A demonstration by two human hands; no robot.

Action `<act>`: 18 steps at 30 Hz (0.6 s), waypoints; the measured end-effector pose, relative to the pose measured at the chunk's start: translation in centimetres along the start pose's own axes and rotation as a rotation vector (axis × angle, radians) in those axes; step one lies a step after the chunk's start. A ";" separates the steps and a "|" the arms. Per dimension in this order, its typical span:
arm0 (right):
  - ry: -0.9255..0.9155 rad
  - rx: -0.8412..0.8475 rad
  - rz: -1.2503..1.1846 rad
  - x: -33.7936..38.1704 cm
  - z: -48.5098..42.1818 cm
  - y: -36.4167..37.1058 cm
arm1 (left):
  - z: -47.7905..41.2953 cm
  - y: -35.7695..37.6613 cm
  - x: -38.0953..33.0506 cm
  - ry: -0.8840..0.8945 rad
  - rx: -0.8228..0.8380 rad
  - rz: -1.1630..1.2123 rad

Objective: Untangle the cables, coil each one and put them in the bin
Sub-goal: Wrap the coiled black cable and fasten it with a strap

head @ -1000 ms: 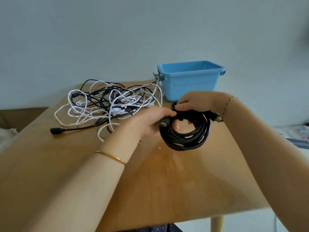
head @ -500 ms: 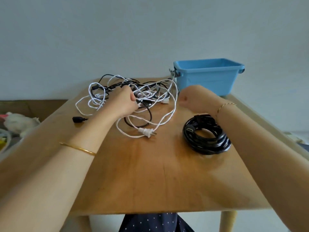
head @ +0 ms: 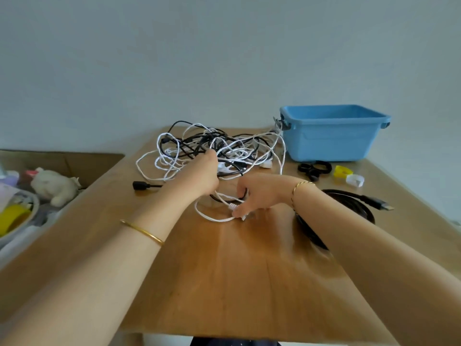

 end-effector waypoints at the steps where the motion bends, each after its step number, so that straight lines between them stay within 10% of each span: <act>1: 0.011 0.005 0.022 0.0 -0.1 0.1 | -0.1 0.0 0.0 0.009 0.007 0.039; 14: 0.018 0.105 0.171 0.5 0.7 0.5 | -0.6 1.7 1.8 -0.040 0.082 0.120; 18: 0.034 0.092 0.045 -0.1 1.0 0.5 | 0.6 -2.7 -1.1 -0.009 -0.255 0.040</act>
Point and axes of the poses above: each hand's wrist, its own z-axis away from the middle knuckle, its own y-axis out of the palm, x = y × z, the point moved 10 cm from there along -z, towards the middle knuckle, and after that the axes turned 1 degree about -y, right-handed, at the moved point
